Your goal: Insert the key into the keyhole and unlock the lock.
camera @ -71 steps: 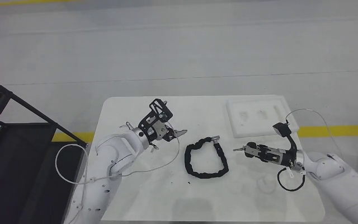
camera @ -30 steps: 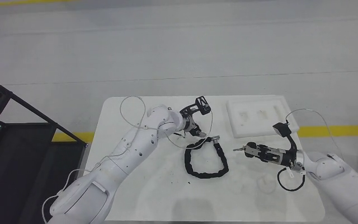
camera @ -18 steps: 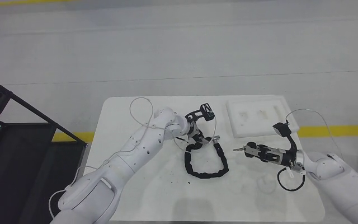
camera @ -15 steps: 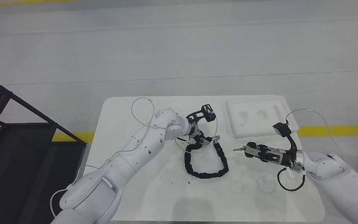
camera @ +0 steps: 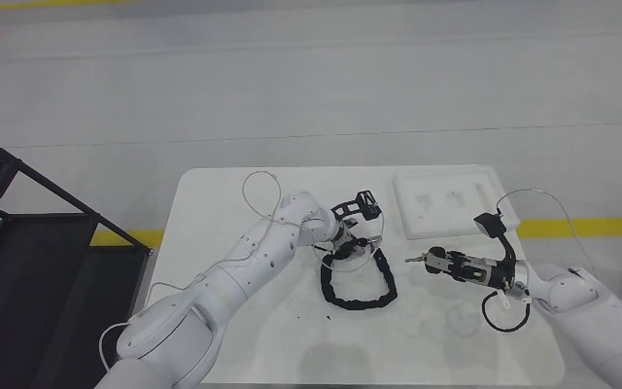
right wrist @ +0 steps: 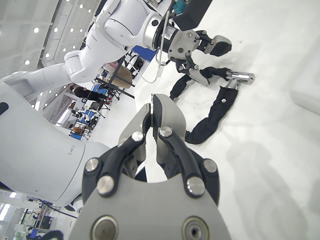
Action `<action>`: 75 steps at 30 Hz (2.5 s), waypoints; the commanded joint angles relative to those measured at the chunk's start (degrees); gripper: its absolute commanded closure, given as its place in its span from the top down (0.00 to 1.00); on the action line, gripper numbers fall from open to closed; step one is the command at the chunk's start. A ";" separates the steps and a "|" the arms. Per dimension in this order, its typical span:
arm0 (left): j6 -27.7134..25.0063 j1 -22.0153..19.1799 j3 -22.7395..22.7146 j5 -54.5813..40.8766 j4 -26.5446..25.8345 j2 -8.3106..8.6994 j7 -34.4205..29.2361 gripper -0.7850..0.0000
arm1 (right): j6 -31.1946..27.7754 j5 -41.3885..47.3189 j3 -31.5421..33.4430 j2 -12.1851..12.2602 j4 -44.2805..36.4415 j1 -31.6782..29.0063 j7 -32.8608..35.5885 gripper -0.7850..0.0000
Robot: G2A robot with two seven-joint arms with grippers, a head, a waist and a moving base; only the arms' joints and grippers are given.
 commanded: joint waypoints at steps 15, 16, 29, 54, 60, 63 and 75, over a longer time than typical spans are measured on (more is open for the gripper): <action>-0.63 -1.04 1.31 -0.24 4.01 -2.72 -0.15 0.36 | 0.00 0.00 0.00 0.00 0.00 0.00 0.00 0.00; -0.62 -1.09 1.40 -0.08 4.24 -2.87 -0.12 0.36 | 0.00 0.00 0.00 0.00 0.00 0.00 0.00 0.00; -0.46 -1.41 1.99 1.21 7.34 -4.54 1.08 0.16 | 0.00 0.00 0.00 0.00 0.00 0.00 0.00 0.00; -3.12 -3.02 -4.65 4.70 7.27 -1.76 4.61 0.00 | 0.00 0.00 0.00 0.00 0.00 0.00 0.00 0.00; -4.57 -0.47 -9.29 5.76 2.98 1.48 4.58 0.00 | 0.00 0.00 0.00 0.00 0.00 0.00 0.00 0.00; -5.74 1.75 -12.30 5.84 -0.38 3.36 4.52 0.00 | 0.00 0.00 0.00 0.00 0.00 0.00 0.00 0.00; -25.10 12.27 -28.65 -17.62 -7.68 10.20 3.18 0.00 | 0.00 0.00 0.00 0.00 0.00 0.00 0.00 0.00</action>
